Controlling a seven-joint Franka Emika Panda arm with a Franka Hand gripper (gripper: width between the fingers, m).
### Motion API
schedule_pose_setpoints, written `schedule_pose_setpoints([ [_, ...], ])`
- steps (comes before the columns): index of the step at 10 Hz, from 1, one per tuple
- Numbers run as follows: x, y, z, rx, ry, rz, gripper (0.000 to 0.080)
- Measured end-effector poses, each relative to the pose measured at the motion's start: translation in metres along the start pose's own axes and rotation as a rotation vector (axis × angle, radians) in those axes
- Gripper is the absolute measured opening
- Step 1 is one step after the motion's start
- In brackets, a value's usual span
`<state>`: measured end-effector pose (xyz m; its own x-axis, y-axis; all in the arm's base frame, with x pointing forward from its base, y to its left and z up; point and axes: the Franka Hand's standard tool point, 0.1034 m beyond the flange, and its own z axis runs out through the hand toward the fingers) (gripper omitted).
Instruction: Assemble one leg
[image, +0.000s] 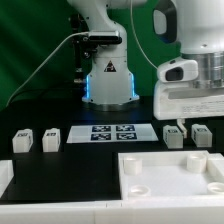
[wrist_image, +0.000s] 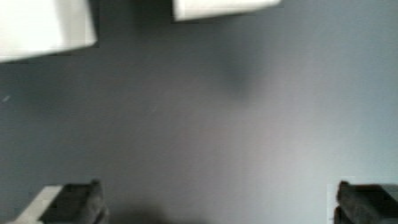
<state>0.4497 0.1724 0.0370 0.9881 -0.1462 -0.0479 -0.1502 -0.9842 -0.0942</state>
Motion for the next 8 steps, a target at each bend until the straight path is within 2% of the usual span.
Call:
schedule_pose_setpoints([
  [1, -0.008, -0.003, 0.003, -0.013, -0.035, -0.016, 0.0649],
  [3, -0.014, -0.008, 0.004, -0.013, -0.03, -0.035, 0.0649],
  [4, -0.025, -0.002, 0.005, -0.046, -0.143, -0.055, 0.0649],
  [6, -0.028, -0.011, 0.004, -0.1, -0.383, -0.059, 0.0649],
  [7, -0.028, -0.015, 0.008, -0.115, -0.446, -0.052, 0.0649],
  [8, -0.035, -0.009, 0.005, -0.134, -0.584, -0.062, 0.0649],
])
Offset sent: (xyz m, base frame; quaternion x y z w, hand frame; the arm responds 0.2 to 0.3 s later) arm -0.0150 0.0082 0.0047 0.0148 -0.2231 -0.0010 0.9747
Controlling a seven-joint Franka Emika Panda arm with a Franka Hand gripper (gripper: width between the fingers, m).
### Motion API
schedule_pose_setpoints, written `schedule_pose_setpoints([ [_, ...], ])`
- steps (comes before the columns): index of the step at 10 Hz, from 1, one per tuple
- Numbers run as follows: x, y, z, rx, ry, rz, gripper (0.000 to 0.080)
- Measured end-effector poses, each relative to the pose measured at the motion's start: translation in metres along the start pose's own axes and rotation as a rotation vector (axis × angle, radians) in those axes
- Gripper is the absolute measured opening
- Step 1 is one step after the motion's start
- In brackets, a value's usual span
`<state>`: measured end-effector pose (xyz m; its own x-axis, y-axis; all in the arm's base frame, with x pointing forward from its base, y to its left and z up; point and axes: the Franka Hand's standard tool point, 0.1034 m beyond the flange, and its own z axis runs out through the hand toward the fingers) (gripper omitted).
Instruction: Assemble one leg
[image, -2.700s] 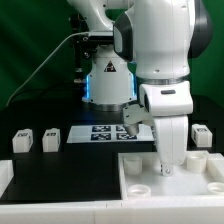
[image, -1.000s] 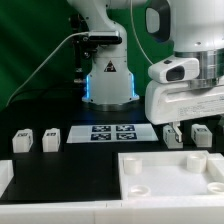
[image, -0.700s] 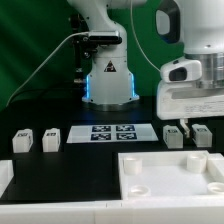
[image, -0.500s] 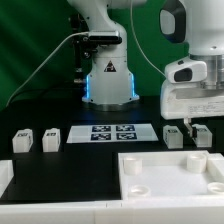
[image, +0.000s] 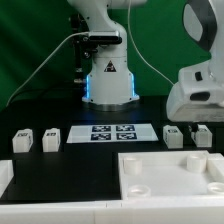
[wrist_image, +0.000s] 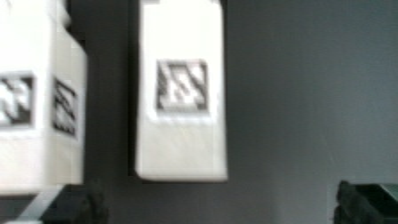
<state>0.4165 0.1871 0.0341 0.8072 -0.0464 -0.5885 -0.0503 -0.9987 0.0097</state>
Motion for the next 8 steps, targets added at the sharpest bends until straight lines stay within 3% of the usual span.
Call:
schedule_pose_setpoints([
  [1, 0.005, 0.002, -0.001, -0.004, -0.07, 0.006, 0.0649],
  [3, -0.001, 0.009, 0.005, -0.038, -0.324, 0.013, 0.0649],
  [4, 0.006, 0.005, 0.011, -0.044, -0.358, 0.027, 0.0649],
  [8, -0.003, -0.01, 0.02, -0.067, -0.36, 0.018, 0.0649],
])
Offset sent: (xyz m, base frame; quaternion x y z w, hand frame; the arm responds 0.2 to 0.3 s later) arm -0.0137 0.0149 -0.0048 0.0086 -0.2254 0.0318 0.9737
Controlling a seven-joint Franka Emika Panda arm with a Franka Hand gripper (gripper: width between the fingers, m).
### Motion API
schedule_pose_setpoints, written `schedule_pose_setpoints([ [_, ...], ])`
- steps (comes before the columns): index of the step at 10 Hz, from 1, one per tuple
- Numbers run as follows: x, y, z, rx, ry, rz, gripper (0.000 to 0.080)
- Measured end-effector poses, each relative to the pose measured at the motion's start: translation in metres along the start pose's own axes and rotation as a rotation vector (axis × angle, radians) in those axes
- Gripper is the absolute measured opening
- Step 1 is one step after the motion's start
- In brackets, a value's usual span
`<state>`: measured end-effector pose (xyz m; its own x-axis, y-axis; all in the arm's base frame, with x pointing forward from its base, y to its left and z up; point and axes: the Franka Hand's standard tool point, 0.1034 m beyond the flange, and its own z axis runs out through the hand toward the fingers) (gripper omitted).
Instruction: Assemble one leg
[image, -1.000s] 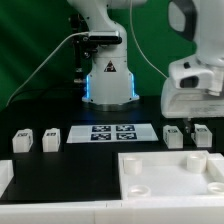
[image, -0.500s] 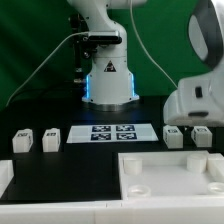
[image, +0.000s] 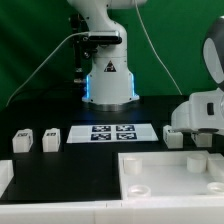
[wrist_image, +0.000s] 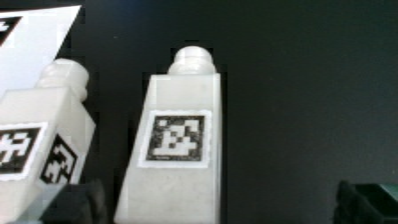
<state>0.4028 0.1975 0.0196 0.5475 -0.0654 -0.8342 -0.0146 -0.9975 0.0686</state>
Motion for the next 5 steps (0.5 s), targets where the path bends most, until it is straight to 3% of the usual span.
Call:
schedule_pose_setpoints([
  [5, 0.003, 0.004, 0.021, -0.001, -0.004, 0.002, 0.0649],
])
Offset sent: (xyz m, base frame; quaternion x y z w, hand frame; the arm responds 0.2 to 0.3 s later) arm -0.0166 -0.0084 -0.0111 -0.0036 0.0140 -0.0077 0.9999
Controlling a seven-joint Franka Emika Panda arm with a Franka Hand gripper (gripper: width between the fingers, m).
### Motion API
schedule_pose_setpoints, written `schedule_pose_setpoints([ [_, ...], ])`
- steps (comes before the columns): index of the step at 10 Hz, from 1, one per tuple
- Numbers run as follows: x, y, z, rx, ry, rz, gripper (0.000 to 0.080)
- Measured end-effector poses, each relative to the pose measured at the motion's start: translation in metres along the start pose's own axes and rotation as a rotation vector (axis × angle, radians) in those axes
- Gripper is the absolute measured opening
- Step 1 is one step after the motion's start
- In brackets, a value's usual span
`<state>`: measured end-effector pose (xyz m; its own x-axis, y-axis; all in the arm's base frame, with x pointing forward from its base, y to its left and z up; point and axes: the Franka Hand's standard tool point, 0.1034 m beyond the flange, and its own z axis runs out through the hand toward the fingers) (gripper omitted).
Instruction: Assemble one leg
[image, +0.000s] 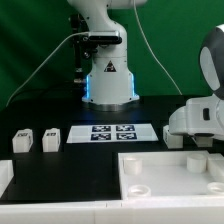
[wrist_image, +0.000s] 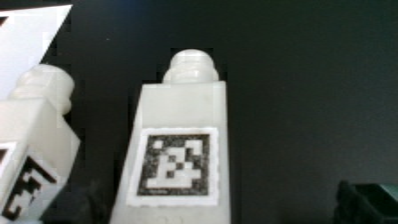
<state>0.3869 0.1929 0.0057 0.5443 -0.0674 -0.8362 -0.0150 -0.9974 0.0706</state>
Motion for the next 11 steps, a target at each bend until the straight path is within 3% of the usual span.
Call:
schedule_pose_setpoints([
  [4, -0.0003, 0.0027, 0.0042, 0.0, -0.007, -0.005, 0.0649],
  [6, -0.0003, 0.0028, 0.0042, 0.0, -0.007, -0.005, 0.0377],
  [7, -0.0003, 0.0028, 0.0042, 0.0, -0.007, -0.005, 0.0292],
  [11, -0.0003, 0.0028, 0.0043, 0.0, -0.007, -0.005, 0.0293],
])
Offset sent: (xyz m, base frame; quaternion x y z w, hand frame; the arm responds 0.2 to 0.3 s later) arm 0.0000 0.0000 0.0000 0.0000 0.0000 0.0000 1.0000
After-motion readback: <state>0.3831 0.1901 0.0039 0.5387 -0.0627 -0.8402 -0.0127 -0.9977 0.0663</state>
